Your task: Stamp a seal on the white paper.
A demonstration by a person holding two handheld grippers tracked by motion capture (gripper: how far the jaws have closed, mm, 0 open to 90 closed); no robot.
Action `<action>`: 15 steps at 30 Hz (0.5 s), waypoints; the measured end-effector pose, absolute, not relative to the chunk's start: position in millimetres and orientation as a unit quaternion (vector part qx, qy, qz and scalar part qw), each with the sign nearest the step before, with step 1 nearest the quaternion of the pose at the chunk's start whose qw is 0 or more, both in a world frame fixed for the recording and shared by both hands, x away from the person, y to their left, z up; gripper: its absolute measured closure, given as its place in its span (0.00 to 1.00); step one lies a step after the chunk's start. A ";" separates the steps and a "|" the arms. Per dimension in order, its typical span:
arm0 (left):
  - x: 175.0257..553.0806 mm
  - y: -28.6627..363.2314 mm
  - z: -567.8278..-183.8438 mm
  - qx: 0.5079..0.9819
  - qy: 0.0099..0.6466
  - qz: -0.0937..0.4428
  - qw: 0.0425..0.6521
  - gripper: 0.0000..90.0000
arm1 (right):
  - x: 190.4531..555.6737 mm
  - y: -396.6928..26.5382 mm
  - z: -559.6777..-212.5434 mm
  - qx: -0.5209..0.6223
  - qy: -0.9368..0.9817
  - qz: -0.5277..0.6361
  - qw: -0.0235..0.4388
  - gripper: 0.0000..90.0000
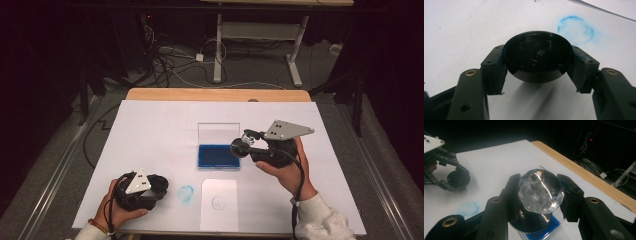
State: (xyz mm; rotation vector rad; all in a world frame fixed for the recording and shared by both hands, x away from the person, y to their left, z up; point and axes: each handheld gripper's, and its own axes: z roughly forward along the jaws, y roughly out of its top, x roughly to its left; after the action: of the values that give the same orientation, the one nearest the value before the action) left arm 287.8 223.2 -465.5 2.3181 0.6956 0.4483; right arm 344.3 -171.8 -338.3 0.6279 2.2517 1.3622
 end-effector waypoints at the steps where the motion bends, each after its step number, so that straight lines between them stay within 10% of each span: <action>1: 287.6 223.6 -465.1 0.888 0.266 0.173 0.334 0.41 | 342.1 -170.8 -337.1 0.224 0.812 0.493 0.216 0.64; 15: 286.1 223.6 -463.8 0.887 0.266 0.174 0.335 0.41 | 315.9 -153.0 -340.2 0.186 0.827 0.492 0.195 0.64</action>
State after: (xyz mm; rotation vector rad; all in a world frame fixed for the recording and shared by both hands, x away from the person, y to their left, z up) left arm 286.1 223.6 -463.8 2.3137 0.6945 0.4541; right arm 315.9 -153.0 -340.2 0.5218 2.3189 1.3799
